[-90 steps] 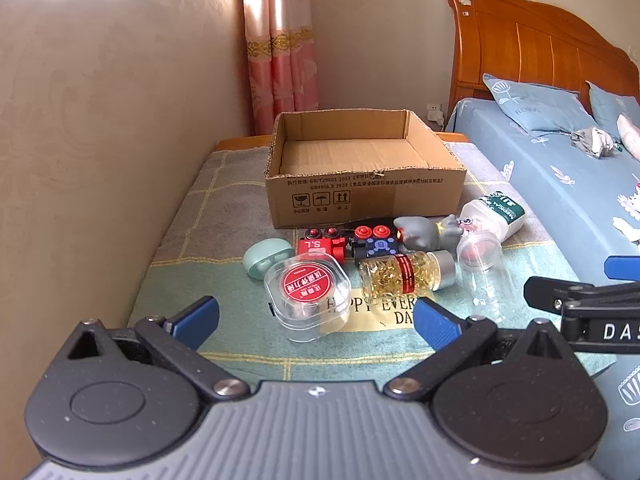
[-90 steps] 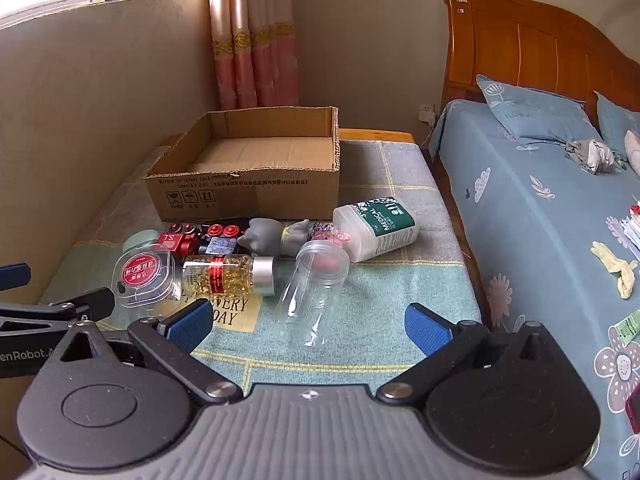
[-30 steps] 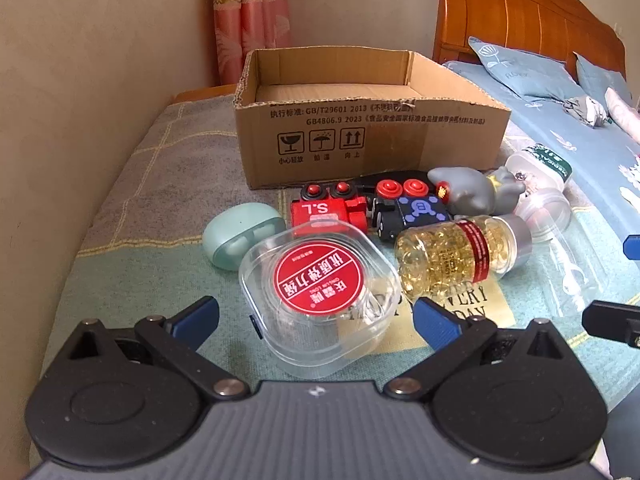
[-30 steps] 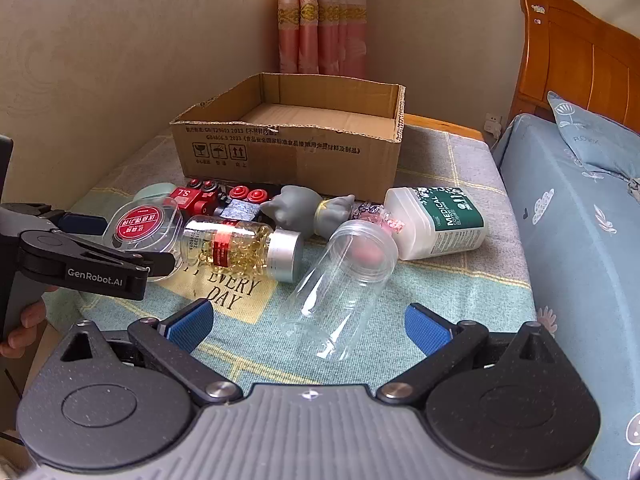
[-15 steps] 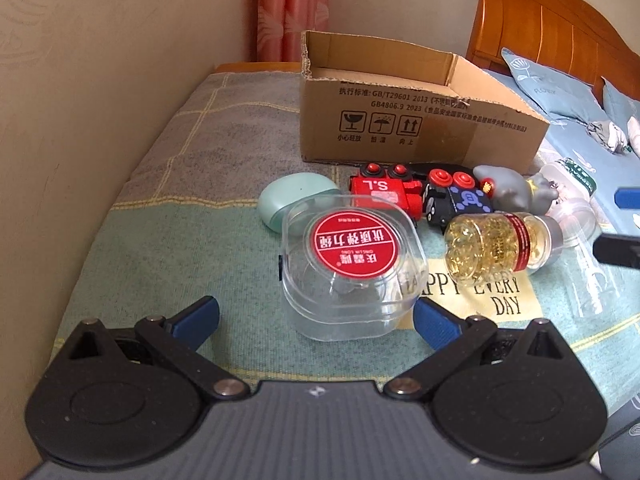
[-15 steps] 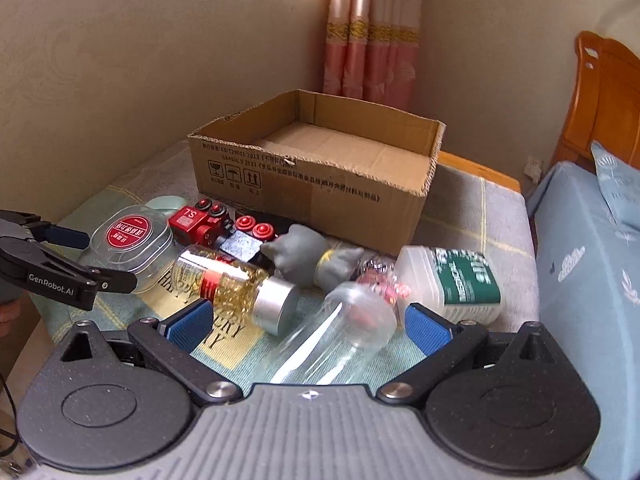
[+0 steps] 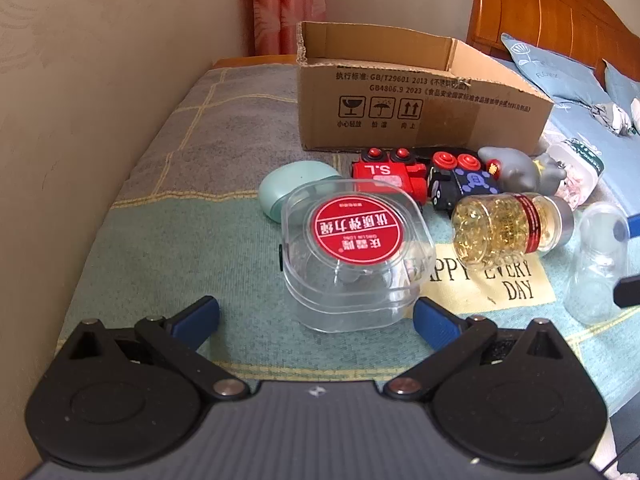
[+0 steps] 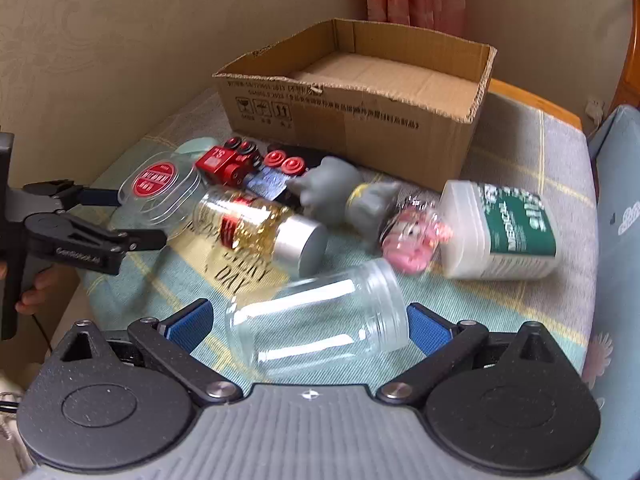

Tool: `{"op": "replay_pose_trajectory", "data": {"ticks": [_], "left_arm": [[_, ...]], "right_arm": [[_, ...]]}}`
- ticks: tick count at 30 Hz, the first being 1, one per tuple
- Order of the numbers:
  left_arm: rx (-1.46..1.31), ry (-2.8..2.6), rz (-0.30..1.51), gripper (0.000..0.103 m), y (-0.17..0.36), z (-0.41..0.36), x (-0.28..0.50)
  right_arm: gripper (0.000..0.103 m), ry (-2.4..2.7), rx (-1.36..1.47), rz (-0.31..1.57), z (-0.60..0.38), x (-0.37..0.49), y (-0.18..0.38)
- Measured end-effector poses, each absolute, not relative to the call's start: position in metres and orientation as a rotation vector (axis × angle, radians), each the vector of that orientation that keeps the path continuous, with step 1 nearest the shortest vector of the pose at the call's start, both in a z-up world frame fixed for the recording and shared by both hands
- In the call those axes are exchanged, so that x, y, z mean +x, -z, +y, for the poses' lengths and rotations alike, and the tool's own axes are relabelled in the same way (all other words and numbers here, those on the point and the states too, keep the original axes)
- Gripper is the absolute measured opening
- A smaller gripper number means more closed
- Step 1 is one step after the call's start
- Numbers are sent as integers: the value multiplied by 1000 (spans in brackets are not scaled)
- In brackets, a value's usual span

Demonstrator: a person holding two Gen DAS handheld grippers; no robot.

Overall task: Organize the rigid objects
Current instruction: 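Close left tool on clear red-labelled box while right tool grasps clear jar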

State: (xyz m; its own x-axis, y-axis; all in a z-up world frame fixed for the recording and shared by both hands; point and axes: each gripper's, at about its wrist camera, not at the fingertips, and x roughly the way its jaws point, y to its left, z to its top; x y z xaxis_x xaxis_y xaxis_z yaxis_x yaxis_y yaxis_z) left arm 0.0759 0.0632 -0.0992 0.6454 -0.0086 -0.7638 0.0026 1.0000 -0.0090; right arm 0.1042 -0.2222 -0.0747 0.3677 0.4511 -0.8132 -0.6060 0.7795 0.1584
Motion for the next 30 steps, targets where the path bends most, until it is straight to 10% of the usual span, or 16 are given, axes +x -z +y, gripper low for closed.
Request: {"op": "replay_pose_trajectory", "data": {"ticks": [30], "left_arm": [[18,14,872,102,100,48,101]], "right_arm": [[103,-394,-219,890,-200,71,106]]}}
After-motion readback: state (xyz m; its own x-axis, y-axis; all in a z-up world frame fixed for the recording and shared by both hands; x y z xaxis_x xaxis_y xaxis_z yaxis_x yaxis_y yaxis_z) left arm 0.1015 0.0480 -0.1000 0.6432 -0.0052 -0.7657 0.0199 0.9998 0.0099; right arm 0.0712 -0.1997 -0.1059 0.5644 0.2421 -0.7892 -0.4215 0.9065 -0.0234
